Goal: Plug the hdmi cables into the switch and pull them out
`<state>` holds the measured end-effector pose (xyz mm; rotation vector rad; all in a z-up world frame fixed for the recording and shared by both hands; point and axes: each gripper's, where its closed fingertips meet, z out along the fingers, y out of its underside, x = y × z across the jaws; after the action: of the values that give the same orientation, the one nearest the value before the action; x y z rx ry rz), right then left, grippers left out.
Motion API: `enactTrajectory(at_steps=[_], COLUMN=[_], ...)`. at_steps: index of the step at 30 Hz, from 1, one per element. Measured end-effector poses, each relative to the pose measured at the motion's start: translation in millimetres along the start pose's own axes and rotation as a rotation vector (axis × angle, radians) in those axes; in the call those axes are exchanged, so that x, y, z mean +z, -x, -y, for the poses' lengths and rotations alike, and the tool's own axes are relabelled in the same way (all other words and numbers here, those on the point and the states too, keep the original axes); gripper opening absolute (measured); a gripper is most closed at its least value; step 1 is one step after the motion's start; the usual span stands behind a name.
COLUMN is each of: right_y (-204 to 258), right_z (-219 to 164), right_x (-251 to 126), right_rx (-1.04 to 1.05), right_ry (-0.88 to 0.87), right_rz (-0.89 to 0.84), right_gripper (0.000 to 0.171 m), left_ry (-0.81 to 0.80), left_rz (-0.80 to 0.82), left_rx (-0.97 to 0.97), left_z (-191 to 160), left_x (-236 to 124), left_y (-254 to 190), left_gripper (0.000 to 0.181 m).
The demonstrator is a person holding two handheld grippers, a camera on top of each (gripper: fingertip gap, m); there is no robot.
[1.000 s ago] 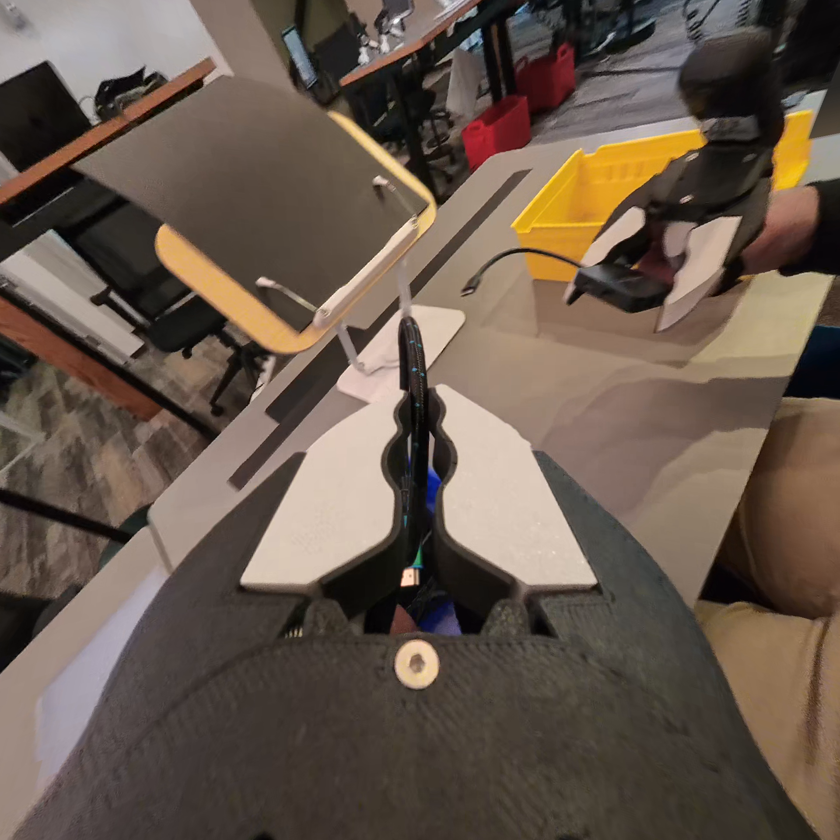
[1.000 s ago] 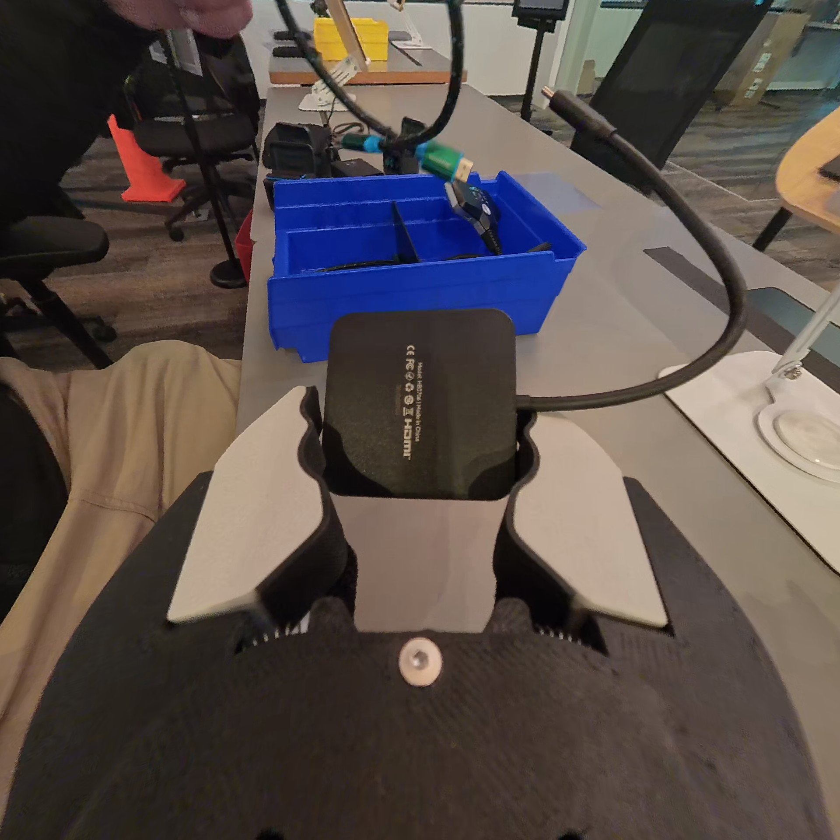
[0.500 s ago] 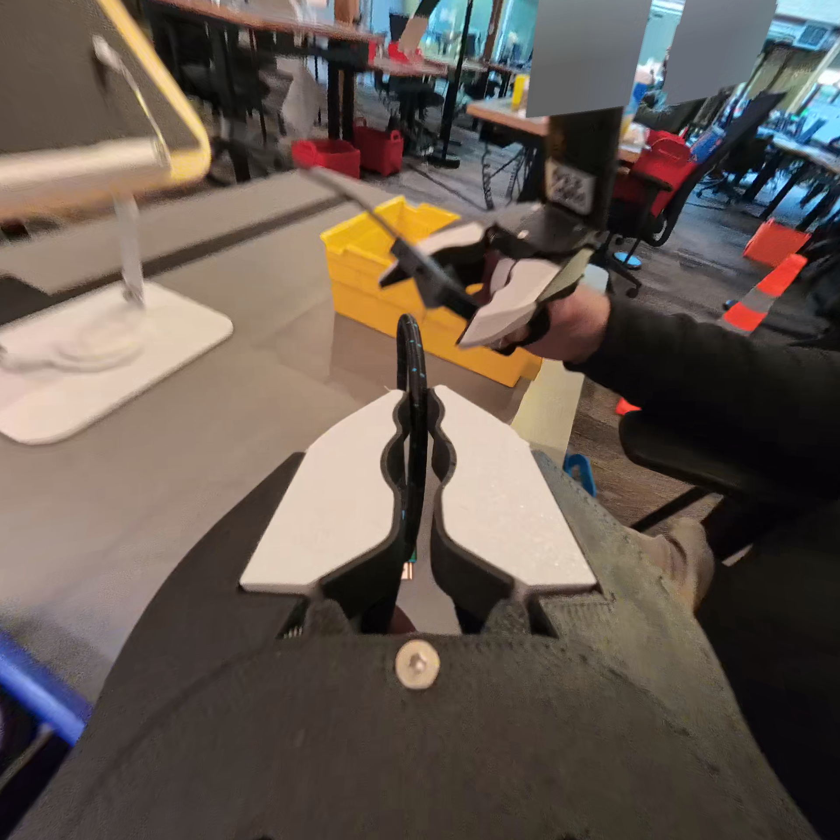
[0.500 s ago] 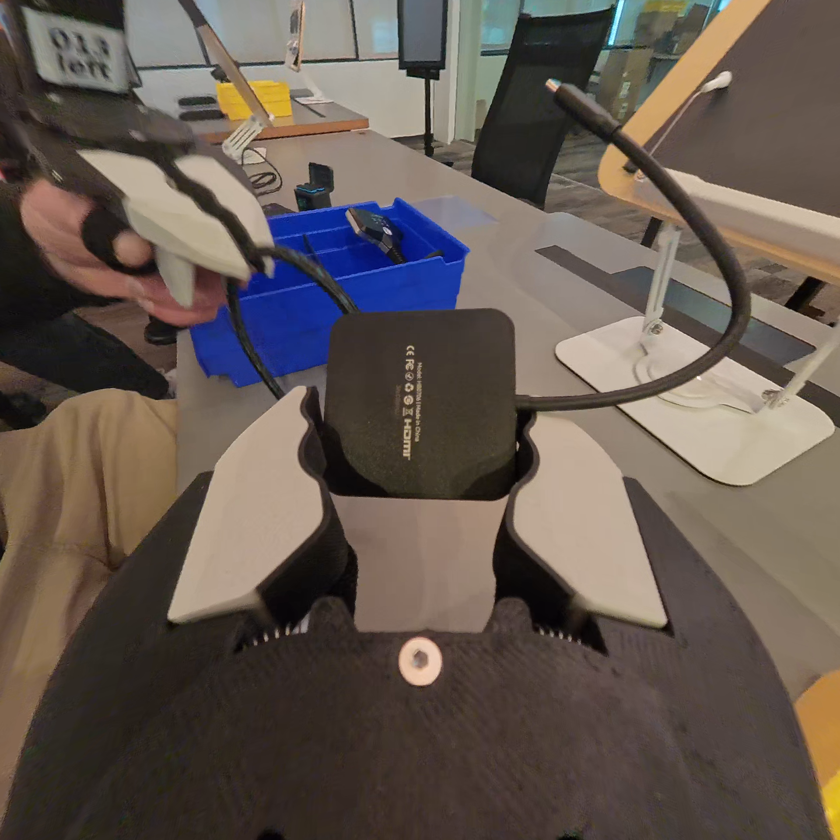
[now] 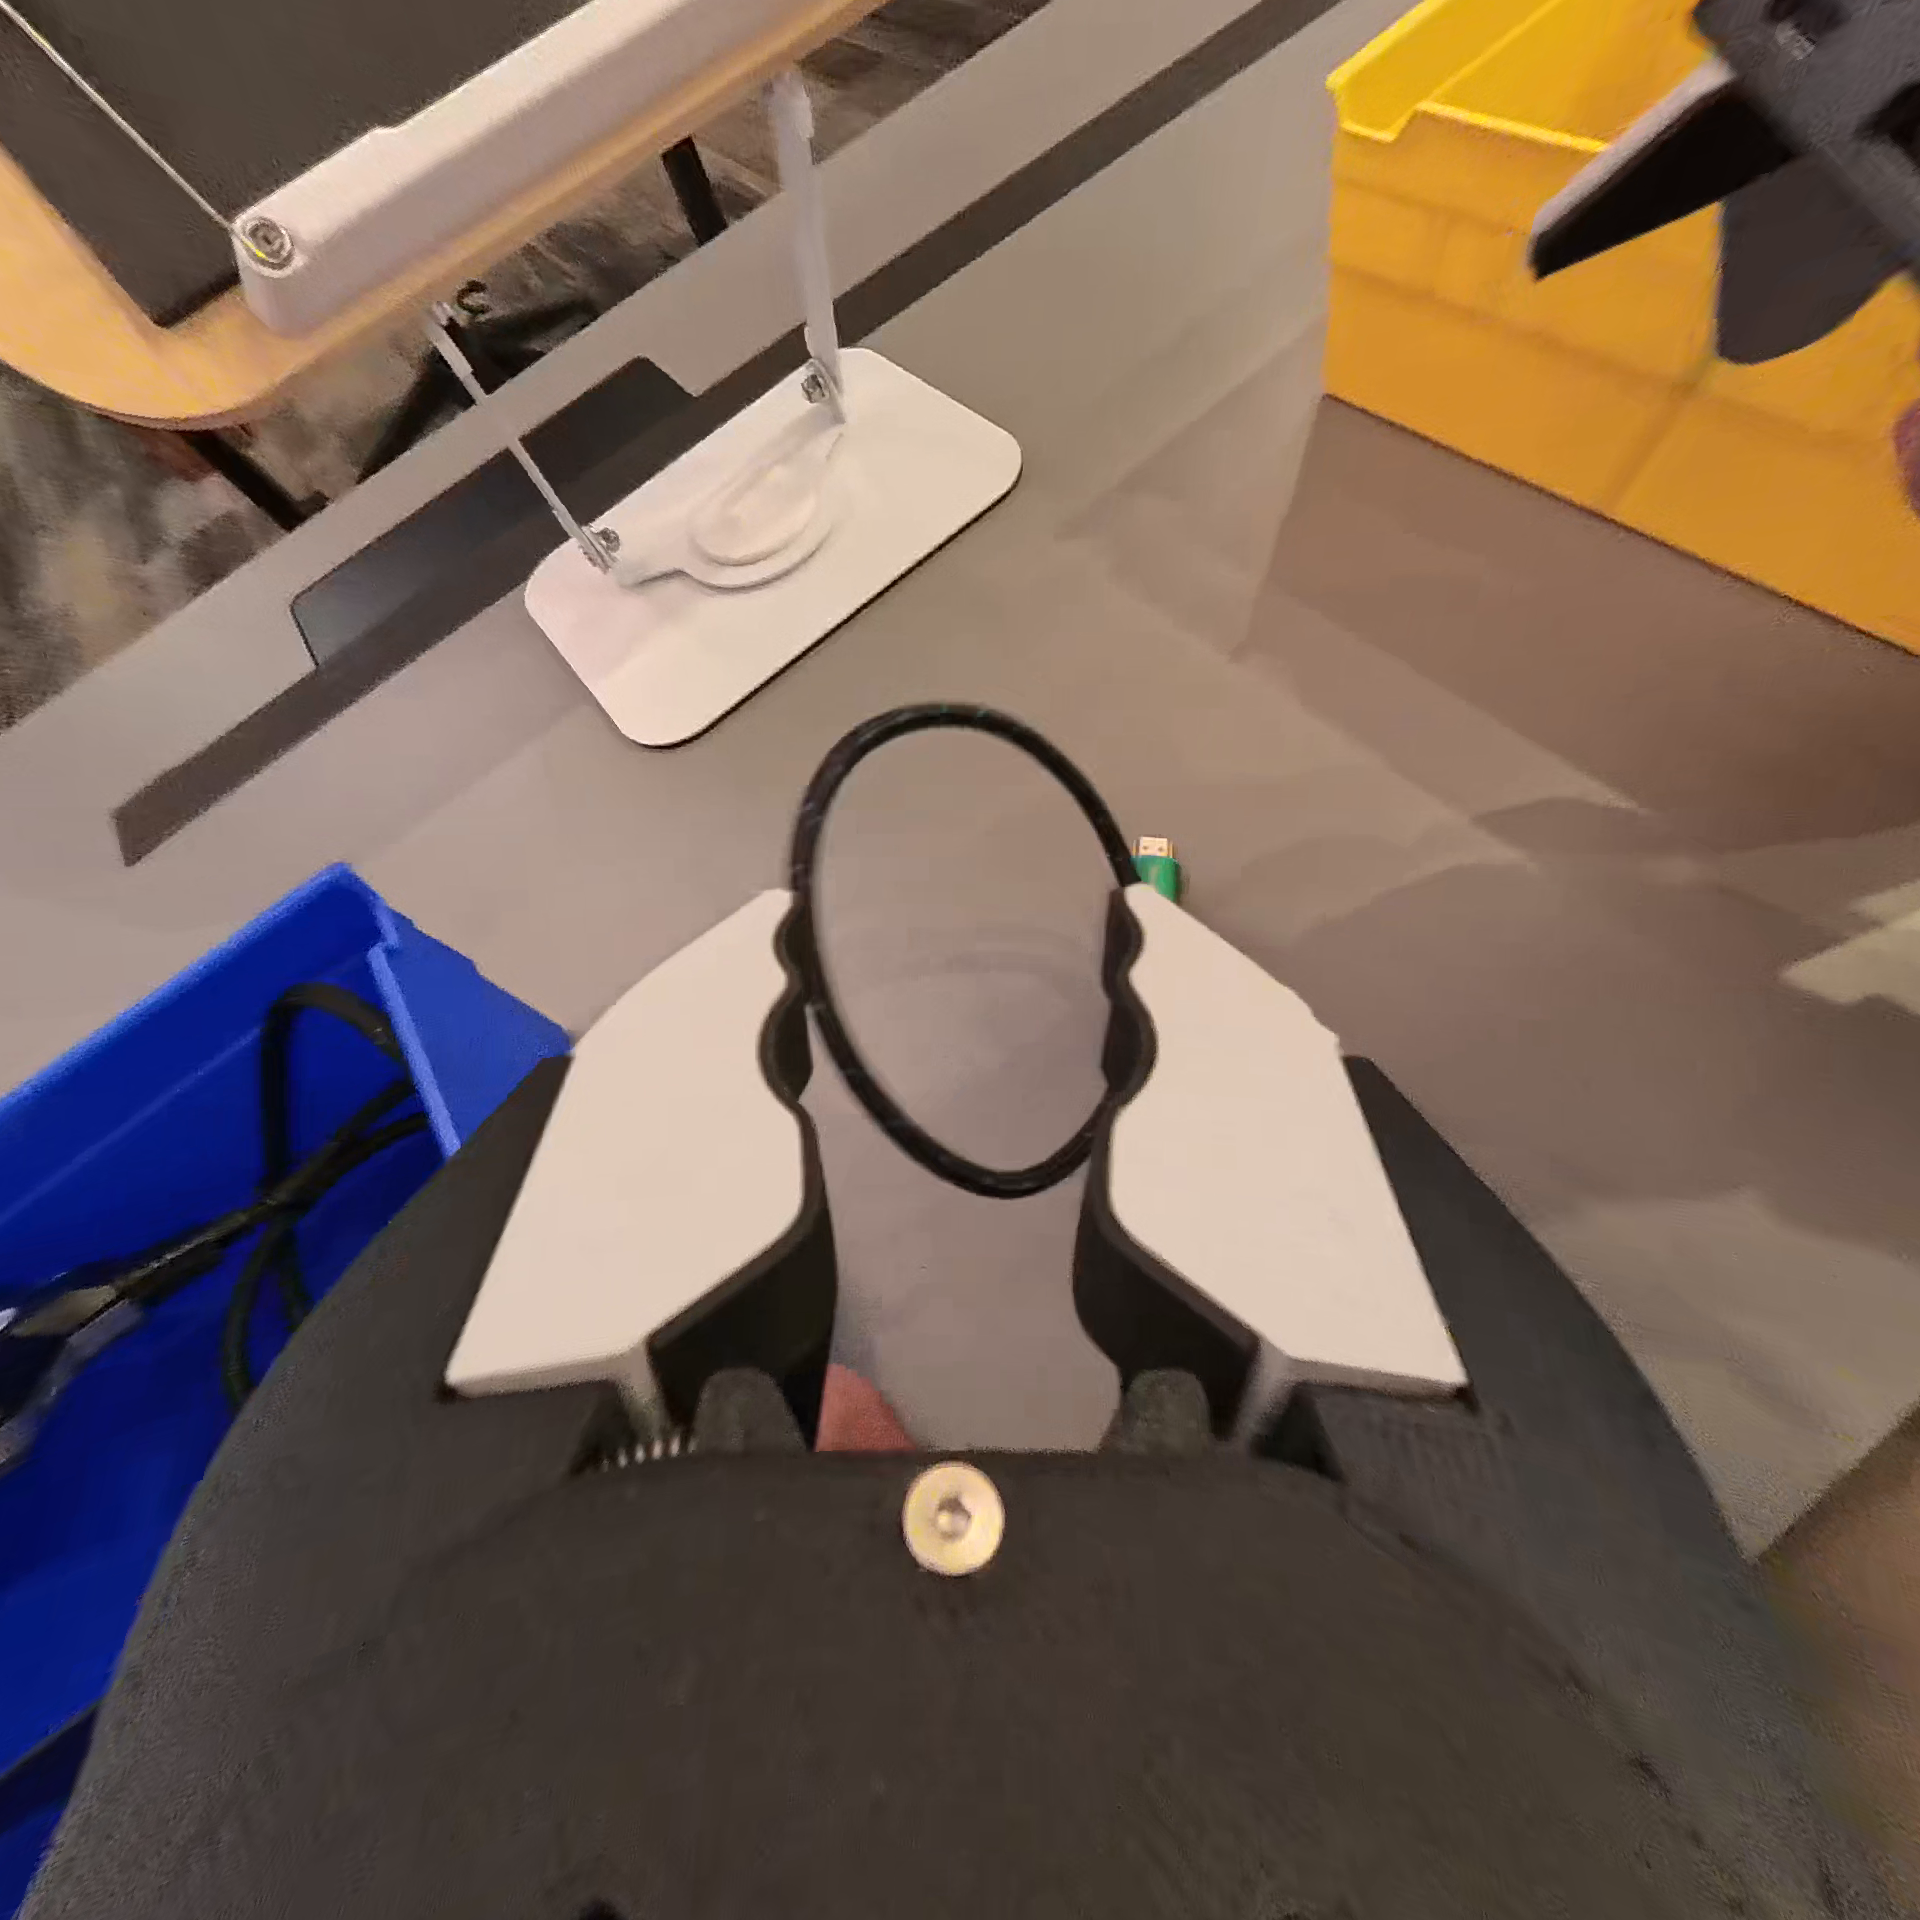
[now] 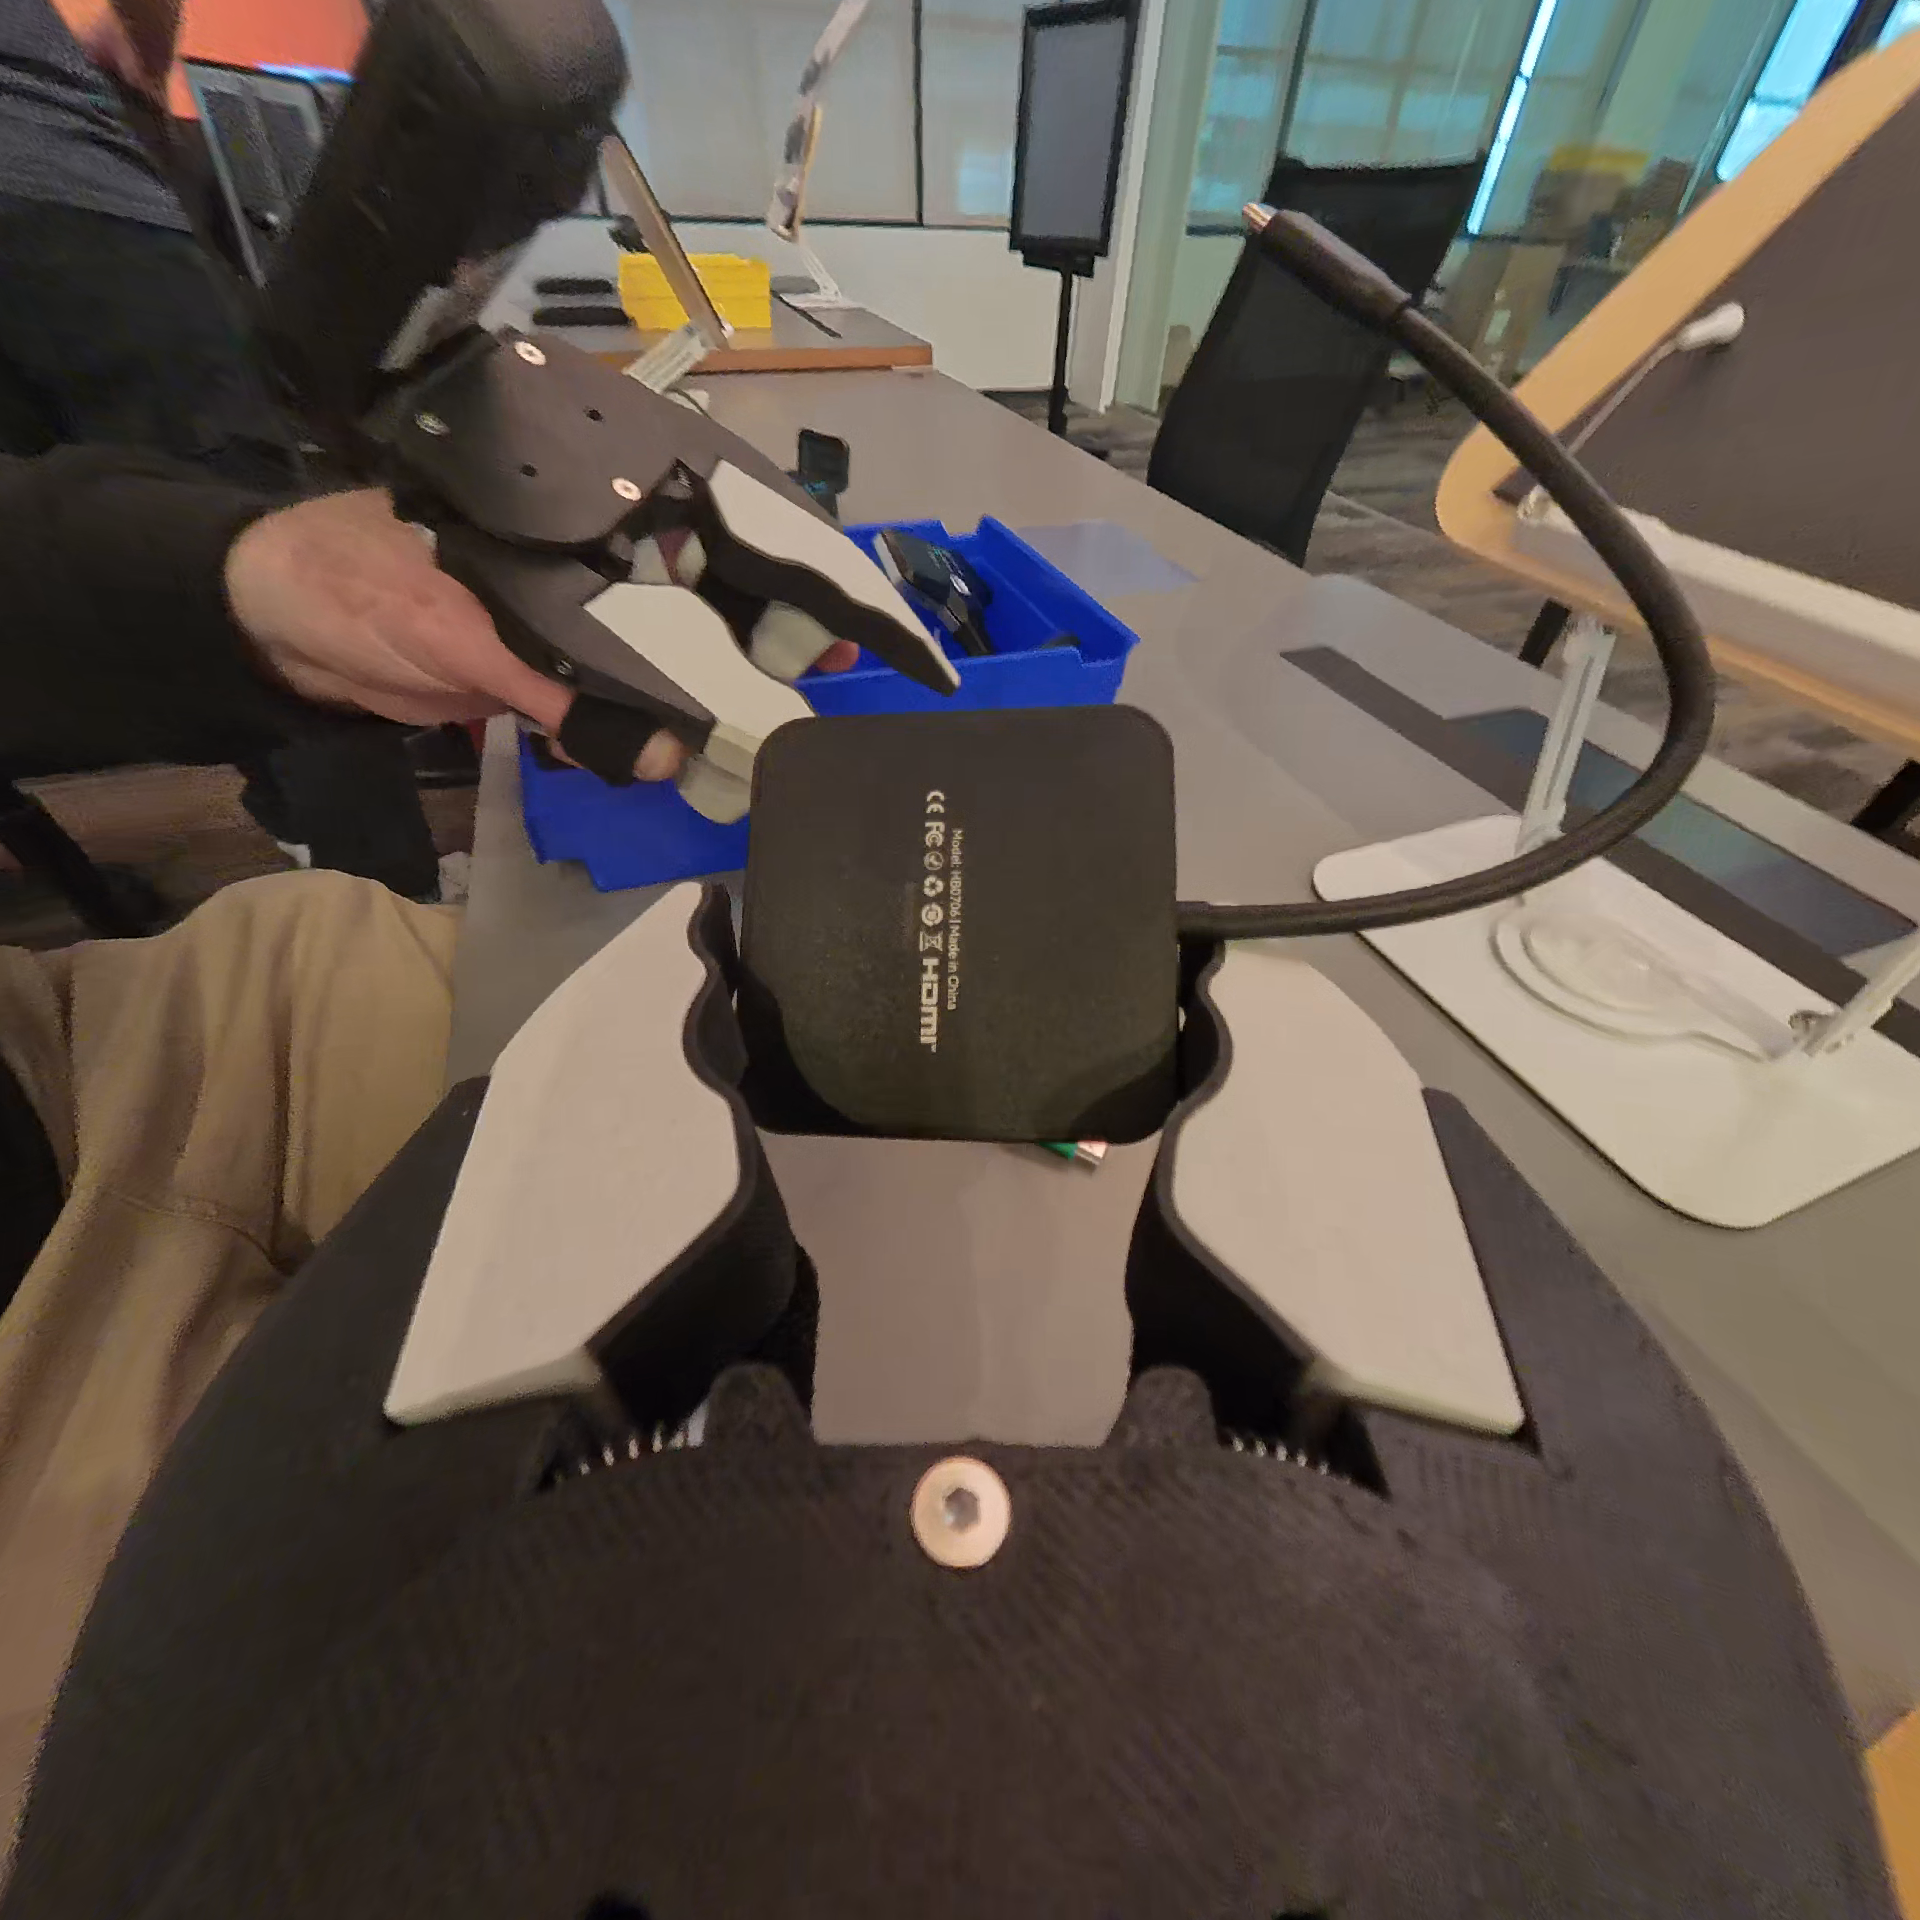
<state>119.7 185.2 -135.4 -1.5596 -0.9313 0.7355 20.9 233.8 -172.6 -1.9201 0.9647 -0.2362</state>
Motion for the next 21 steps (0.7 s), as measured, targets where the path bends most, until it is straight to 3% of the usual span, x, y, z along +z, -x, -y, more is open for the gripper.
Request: enactTrajectory(at_steps=[5, 10, 15, 21], right_y=[8.6, 8.1, 5.8, 2.6], right_z=[14.8, 13.1, 12.8, 11.6], right_x=[-5.3, -4.3, -5.7, -8.3], right_rx=[-0.039, -0.031, -0.02, -0.017], right_ry=[-0.059, -0.053, -0.056, -0.051], right_rz=[0.03, 0.032, 0.023, 0.009], right_gripper=[0.081, 0.08, 0.076, 0.076], left_ry=[-0.056, -0.034, 0.089, 0.216], left_rz=[0.126, 0.057, -0.022, -0.045], left_rx=[0.096, 0.16, 0.271, 0.377], left_z=[10.2, 6.9, -18.6, -45.4], left_x=[-9.1, -6.8, 21.3, 68.0], left_y=[13.2, -3.4, -33.7, -45.8], left_gripper=[0.065, 0.051, 0.059, 0.044])
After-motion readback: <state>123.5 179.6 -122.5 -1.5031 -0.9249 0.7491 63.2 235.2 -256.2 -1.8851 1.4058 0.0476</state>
